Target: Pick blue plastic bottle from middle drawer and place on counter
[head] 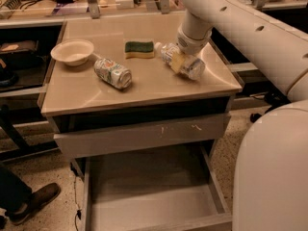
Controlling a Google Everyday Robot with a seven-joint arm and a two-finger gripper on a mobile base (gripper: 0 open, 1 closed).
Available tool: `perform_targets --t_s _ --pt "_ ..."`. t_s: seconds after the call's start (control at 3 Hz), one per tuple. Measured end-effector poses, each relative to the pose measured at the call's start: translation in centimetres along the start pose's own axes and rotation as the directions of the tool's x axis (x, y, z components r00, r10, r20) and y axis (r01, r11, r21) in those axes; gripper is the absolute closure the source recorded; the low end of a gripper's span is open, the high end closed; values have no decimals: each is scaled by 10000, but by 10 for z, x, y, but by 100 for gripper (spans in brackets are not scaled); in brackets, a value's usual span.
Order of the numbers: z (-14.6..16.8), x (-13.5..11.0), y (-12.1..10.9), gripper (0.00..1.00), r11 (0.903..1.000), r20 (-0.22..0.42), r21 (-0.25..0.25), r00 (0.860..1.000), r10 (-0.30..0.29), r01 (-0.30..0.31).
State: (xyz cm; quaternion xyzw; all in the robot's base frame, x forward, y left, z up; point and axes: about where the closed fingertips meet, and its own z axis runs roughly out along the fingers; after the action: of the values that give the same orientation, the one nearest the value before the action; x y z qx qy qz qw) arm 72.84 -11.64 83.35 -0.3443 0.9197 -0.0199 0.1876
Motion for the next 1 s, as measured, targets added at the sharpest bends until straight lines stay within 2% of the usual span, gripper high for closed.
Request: perform_targets --t_s 1.0 --pt "0 0 0 11 10000 -1 -1 10000 0 0"
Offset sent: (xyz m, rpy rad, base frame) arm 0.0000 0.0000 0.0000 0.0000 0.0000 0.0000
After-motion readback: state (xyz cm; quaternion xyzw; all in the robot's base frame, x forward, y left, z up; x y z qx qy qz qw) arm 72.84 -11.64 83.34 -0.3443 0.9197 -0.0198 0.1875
